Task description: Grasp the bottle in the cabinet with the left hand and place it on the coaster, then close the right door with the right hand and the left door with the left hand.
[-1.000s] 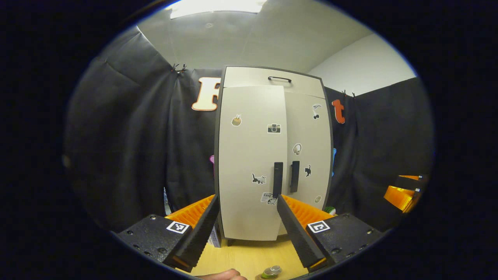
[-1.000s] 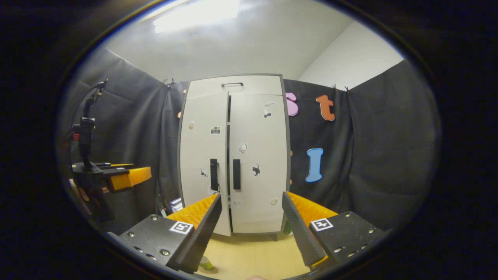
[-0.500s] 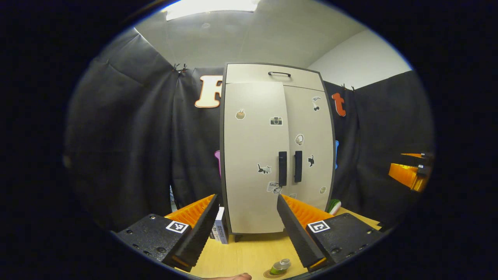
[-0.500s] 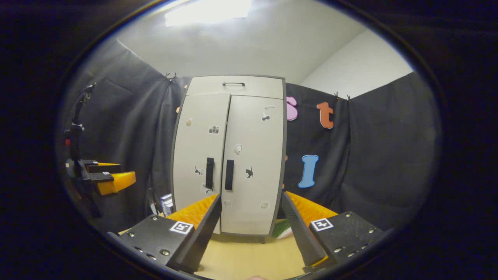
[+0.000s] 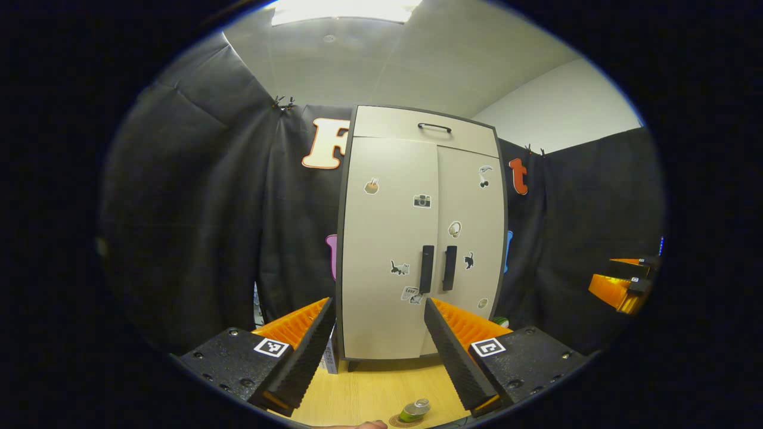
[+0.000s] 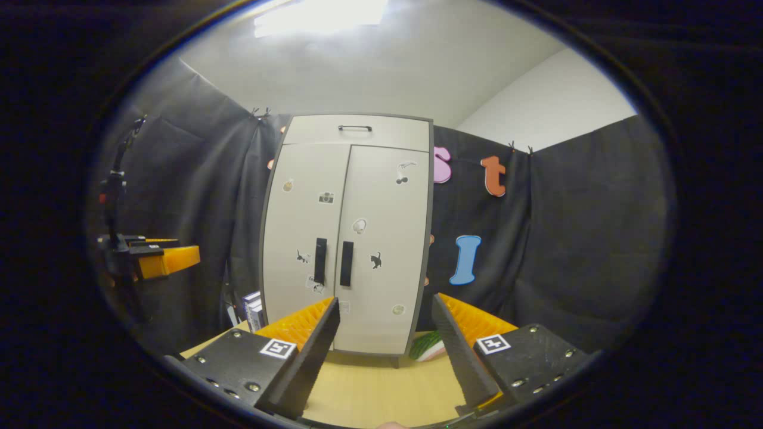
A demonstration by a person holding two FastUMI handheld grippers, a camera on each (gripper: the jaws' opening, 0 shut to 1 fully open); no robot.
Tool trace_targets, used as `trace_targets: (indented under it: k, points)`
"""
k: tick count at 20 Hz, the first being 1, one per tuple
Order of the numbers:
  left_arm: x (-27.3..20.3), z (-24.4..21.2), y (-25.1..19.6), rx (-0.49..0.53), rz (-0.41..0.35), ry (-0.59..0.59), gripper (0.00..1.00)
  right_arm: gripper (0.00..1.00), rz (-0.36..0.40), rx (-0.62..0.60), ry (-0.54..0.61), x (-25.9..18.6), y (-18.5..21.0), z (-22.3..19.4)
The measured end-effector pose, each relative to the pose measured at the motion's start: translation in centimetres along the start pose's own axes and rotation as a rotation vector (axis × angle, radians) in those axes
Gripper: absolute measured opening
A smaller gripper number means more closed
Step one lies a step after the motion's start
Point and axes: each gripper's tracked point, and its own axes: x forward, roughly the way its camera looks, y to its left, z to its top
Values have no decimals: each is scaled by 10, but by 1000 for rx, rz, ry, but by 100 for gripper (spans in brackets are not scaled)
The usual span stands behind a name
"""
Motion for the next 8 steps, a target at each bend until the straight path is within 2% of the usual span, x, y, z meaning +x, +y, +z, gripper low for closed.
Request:
trace_targets:
  k: [3, 4, 7, 8]
  points:
    - [-2, 8, -11, 8, -32, -29, 95, 94, 2, 7, 29, -2, 6, -5]
    - [-3, 6, -17, 17, -48, -23, 95, 89, -18, 16, 36, -3, 3, -4]
    - [-4, 3, -23, 46, -54, -6, 93, 89, -40, -21, 15, 1, 0, 5]
    - [-5, 0, -25, 50, -55, 9, 95, 93, -52, -24, 17, 2, -2, 1]
